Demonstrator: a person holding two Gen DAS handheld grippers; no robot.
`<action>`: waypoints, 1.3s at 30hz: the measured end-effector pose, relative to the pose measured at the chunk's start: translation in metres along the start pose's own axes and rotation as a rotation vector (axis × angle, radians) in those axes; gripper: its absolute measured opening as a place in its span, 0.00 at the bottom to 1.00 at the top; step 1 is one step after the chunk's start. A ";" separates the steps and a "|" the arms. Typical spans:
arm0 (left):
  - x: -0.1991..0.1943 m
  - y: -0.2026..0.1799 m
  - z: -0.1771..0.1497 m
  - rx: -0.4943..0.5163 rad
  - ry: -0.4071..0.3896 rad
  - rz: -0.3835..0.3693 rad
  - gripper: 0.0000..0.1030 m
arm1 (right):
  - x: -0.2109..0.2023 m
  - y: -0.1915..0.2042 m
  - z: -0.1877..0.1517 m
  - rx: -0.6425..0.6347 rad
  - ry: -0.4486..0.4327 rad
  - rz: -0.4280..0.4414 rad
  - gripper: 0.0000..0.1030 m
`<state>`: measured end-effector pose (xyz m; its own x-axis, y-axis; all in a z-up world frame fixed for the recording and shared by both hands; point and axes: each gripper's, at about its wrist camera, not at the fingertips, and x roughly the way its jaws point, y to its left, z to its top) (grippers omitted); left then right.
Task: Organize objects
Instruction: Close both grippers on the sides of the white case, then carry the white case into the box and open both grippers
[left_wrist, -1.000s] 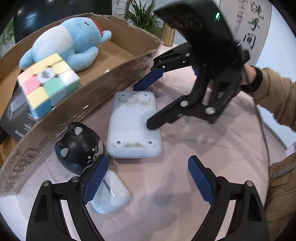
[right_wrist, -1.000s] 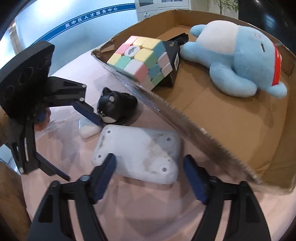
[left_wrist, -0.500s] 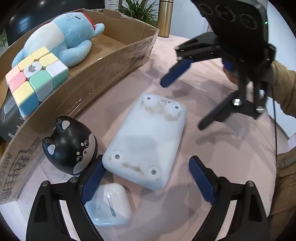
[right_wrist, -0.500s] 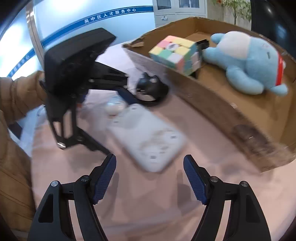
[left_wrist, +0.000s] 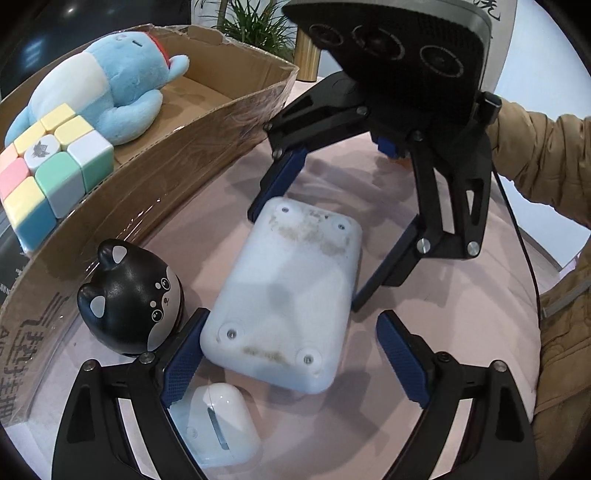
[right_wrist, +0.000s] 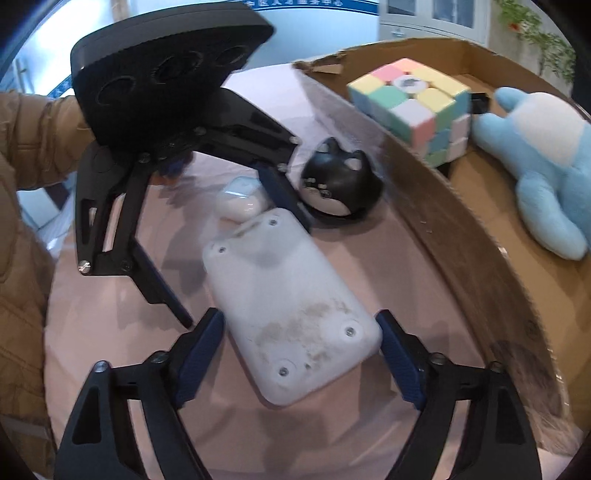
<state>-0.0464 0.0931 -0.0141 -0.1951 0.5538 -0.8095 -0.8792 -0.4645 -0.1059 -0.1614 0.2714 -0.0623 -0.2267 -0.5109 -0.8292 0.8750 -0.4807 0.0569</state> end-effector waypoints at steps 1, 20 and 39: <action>-0.001 0.000 0.000 0.003 -0.002 0.003 0.83 | 0.000 0.001 0.000 -0.005 -0.004 0.003 0.78; -0.019 -0.019 0.004 0.100 -0.003 0.023 0.68 | -0.007 0.017 0.007 0.020 0.001 0.021 0.75; -0.063 0.025 0.138 0.244 -0.081 0.180 0.70 | -0.112 -0.074 0.061 -0.029 -0.032 -0.238 0.75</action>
<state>-0.1156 0.1422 0.1138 -0.3822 0.5353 -0.7533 -0.9039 -0.3861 0.1842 -0.2264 0.3205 0.0597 -0.4405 -0.4080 -0.7996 0.8072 -0.5699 -0.1539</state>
